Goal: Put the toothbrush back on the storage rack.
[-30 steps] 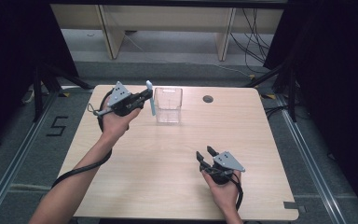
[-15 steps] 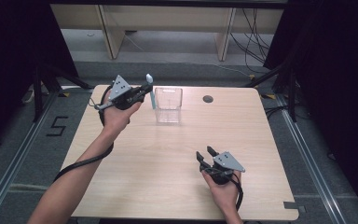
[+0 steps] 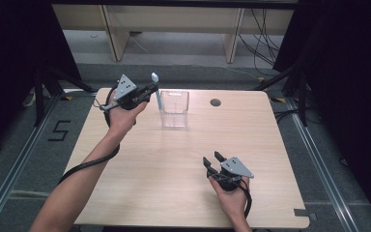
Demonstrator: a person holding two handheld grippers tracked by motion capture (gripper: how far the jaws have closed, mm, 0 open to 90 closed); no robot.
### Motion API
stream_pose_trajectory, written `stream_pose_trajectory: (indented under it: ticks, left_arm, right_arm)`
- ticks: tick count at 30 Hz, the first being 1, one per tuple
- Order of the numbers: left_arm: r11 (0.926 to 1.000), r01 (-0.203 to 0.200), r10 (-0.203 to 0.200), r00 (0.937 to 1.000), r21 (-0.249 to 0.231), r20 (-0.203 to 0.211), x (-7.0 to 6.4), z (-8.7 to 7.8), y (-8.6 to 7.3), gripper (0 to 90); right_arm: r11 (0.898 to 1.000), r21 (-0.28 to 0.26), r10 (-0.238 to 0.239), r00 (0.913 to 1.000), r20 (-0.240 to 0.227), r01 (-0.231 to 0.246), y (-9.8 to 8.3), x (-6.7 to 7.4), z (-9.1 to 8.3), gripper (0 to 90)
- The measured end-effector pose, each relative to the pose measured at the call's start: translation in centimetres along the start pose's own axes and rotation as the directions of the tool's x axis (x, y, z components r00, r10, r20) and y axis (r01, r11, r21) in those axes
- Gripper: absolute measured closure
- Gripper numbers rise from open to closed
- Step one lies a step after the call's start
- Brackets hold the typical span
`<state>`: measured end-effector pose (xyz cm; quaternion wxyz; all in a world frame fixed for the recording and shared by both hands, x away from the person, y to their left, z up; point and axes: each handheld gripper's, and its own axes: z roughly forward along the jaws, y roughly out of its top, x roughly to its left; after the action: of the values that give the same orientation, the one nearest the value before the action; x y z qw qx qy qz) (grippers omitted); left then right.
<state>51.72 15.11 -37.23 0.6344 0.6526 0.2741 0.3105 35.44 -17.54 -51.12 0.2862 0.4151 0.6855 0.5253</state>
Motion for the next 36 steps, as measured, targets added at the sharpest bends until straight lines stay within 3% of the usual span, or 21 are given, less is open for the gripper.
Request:
stream_pose_trajectory:
  ticks: [2,3,8,32,34,36]
  left_arm:
    - [1.0,-0.003,0.003,1.0,-0.001,-0.001,0.0,0.3,0.2,85.6]
    - [1.0,-0.005,0.005,1.0,0.001,-0.002,0.1,0.3,0.3,85.6]
    - [1.0,-0.002,0.002,0.9999,0.006,-0.012,0.3,0.9,0.3,85.6]
    - [0.9988,0.029,-0.028,0.9989,0.039,-0.037,1.3,2.0,-1.7,85.6]
    - [0.9986,0.031,-0.029,0.9988,0.042,-0.039,1.4,2.1,-1.8,85.6]
    - [0.9986,0.031,-0.029,0.9988,0.044,-0.039,1.4,2.2,-2.0,85.6]
  right_arm:
    - [1.0,0.004,0.001,1.0,0.002,-0.001,0.0,0.0,0.0,49.7]
    - [1.0,0.002,-0.022,0.9998,0.003,0.022,0.1,-0.1,-0.1,49.7]
    - [1.0,0.004,-0.011,0.9999,0.012,0.011,0.1,0.0,-0.2,49.8]
    - [1.0,-0.005,-0.005,1.0,-0.008,0.005,0.0,0.1,0.0,49.6]
    - [1.0,-0.003,-0.021,0.9998,-0.005,0.021,0.0,0.0,-0.1,49.6]
    - [1.0,0.001,-0.006,0.9999,-0.012,0.006,0.0,0.0,0.0,49.6]
